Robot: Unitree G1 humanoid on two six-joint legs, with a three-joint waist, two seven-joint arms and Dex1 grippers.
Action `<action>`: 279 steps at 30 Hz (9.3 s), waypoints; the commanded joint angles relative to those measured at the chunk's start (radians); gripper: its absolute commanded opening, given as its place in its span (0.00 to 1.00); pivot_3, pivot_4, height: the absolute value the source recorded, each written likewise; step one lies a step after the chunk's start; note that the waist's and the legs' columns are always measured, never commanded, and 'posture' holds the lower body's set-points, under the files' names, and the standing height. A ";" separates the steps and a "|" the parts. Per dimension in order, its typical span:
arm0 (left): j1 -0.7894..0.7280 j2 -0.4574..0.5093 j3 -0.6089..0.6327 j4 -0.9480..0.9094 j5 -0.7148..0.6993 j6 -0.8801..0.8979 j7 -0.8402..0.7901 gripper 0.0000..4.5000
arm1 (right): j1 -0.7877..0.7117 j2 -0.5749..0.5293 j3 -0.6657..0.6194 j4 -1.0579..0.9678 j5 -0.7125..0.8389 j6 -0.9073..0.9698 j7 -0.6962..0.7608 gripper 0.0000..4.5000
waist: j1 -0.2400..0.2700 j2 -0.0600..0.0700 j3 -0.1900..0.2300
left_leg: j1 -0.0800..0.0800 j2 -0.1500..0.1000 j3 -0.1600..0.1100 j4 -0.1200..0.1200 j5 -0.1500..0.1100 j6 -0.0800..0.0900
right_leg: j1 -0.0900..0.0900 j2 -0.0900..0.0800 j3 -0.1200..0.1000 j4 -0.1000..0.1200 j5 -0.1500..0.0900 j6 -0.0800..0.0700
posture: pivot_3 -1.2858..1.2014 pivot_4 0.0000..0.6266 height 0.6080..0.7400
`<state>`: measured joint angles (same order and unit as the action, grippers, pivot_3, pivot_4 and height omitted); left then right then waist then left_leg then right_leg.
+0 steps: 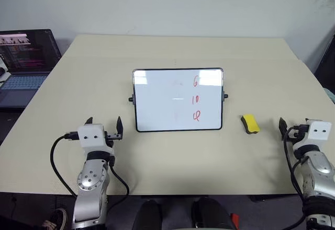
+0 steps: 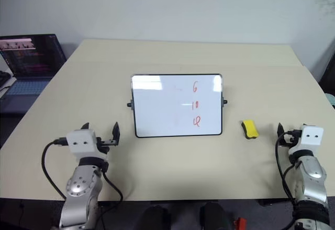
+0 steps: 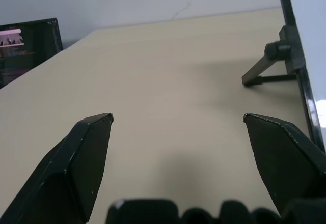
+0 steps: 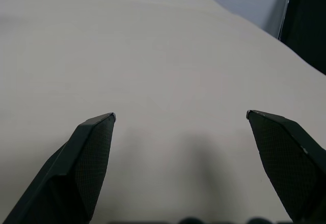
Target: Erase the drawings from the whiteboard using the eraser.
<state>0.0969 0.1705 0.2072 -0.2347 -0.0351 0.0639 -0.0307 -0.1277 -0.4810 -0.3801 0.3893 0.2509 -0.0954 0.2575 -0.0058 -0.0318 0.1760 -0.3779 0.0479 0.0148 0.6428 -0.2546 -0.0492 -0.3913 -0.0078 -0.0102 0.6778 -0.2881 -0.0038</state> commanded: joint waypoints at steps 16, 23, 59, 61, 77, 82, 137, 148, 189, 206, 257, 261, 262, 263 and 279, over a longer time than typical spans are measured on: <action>0.023 0.064 0.070 -0.004 -0.032 -0.038 -0.051 1.00 | 0.015 0.018 -0.060 -0.257 0.012 0.188 -0.129 1.00 | 0.000 0.000 0.000 | -0.002 0.000 0.000 0.000 0.000 0.000 | -0.004 0.000 0.000 0.000 0.000 0.000 | 0.52 0.24 1.00; -0.076 0.230 0.102 -0.012 -0.157 0.014 -0.245 1.00 | 0.055 0.076 -0.063 -0.430 0.034 0.213 -0.167 1.00 | 0.001 0.000 0.000 | -0.002 0.000 0.000 0.000 0.000 0.000 | -0.006 0.000 0.000 0.001 0.000 0.000 | 0.52 0.24 1.00; -0.715 0.476 -0.357 0.077 -0.380 0.271 -1.126 1.00 | -0.031 0.074 0.159 -0.709 0.168 0.849 -0.119 1.00 | -0.003 0.001 0.001 | -0.017 -0.002 0.000 0.002 -0.001 0.001 | -0.019 0.009 0.000 0.002 0.002 -0.004 | 0.52 0.24 1.00; -0.716 0.466 -0.364 0.079 -0.374 0.265 -1.132 1.00 | -0.039 0.071 0.158 -0.692 0.161 0.849 -0.111 1.00 | -0.003 0.001 0.001 | -0.017 -0.002 -0.001 0.002 -0.001 0.001 | -0.019 0.009 0.000 0.002 0.002 -0.003 | 0.52 0.24 1.00; -0.700 0.430 -0.363 0.105 -0.334 0.232 -1.136 1.00 | -0.054 0.086 0.151 -0.637 0.139 0.838 -0.096 0.73 | -0.002 0.001 0.001 | -0.017 -0.002 -0.001 0.002 -0.001 0.001 | -0.019 0.009 0.000 0.002 0.002 -0.003 | 0.52 0.24 1.00; -0.686 0.437 -0.363 0.103 -0.327 0.230 -1.138 1.00 | -0.067 0.085 0.162 -0.611 0.118 0.840 -0.091 0.33 | -0.003 0.001 0.001 | -0.017 -0.002 0.000 0.002 -0.001 0.001 | -0.019 0.009 0.000 0.003 0.003 -0.004 | 0.52 0.24 1.00; -0.663 0.352 -0.267 -0.112 -0.287 0.694 -0.613 1.00 | -0.491 0.152 0.661 -0.418 -0.442 0.501 0.082 0.30 | -0.003 0.001 0.000 | -0.014 -0.002 -0.006 0.004 0.000 0.001 | -0.018 0.005 0.000 0.007 0.004 -0.005 | 0.52 0.24 1.00; -0.637 0.367 -0.276 -0.118 -0.300 0.700 -0.634 1.00 | -0.552 0.180 0.611 -0.384 -0.505 0.433 -0.018 0.30 | -0.006 0.000 0.000 | -0.006 -0.002 -0.005 0.004 0.000 0.001 | -0.014 0.005 0.001 0.012 0.004 -0.005 | 0.52 0.24 1.00; -0.605 0.364 -0.292 -0.139 -0.313 0.702 -0.657 1.00 | -0.469 0.251 0.726 -0.371 -0.579 0.494 0.058 0.30 | -0.028 0.000 0.000 | -0.004 -0.001 -0.006 0.003 0.000 0.000 | -0.014 0.006 0.002 0.012 0.004 -0.005 | 0.52 0.24 1.00; -0.587 0.369 -0.290 -0.153 -0.322 0.712 -0.659 1.00 | -0.478 0.181 0.660 -0.357 -0.603 0.471 0.019 0.30 | -0.023 -0.001 -0.001 | -0.004 -0.002 -0.005 0.004 0.002 -0.002 | -0.013 0.006 0.002 0.012 0.004 -0.001 | 0.52 0.24 1.00; -0.522 0.466 -0.323 -0.160 -0.353 0.795 -0.689 1.00 | -0.438 0.165 0.660 -0.471 -0.541 0.426 0.127 0.30 | -0.024 -0.002 -0.001 | -0.016 -0.001 -0.007 0.001 0.001 -0.002 | -0.020 0.006 0.000 0.003 0.006 -0.004 | 0.52 0.24 1.00; -0.514 0.472 -0.326 -0.173 -0.360 0.794 -0.699 1.00 | -0.390 0.119 0.715 -0.482 -0.566 0.438 0.197 0.30 | -0.023 -0.003 -0.001 | -0.015 -0.001 -0.007 0.002 0.001 -0.002 | -0.019 0.006 -0.001 0.003 0.006 -0.004 | 0.52 0.24 1.00; -0.513 0.471 -0.327 -0.172 -0.359 0.793 -0.699 1.00 | -0.382 0.111 0.726 -0.487 -0.568 0.443 0.213 0.30 | -0.023 -0.003 -0.002 | -0.014 -0.001 -0.007 0.002 0.001 -0.002 | -0.019 0.006 -0.001 0.003 0.006 -0.004 | 0.52 0.24 1.00; -0.513 0.471 -0.327 -0.171 -0.359 0.793 -0.699 1.00 | -0.376 0.105 0.735 -0.492 -0.571 0.446 0.225 0.30 | -0.023 -0.003 -0.002 | -0.014 -0.001 -0.007 0.002 0.001 -0.002 | -0.018 0.006 -0.001 0.003 0.006 -0.004 | 0.52 0.24 1.00; -0.495 0.468 -0.334 -0.179 -0.359 0.793 -0.703 1.00 | -0.426 0.137 0.668 -0.464 -0.632 0.448 0.078 0.30 | -0.023 -0.003 -0.002 | -0.007 -0.001 -0.006 0.002 0.002 -0.002 | -0.013 0.006 0.001 0.004 0.005 0.000 | 0.52 0.24 1.00</action>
<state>-0.3967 0.6342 -0.1281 -0.3770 -0.3881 0.8661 -0.7308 -0.5471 -0.3418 0.3052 -0.0826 -0.3696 0.3406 0.3458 -0.0287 -0.0345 0.1744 -0.3853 0.0468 0.0087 0.6451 -0.2524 -0.0507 -0.4047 -0.0016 -0.0094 0.6813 -0.2827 -0.0037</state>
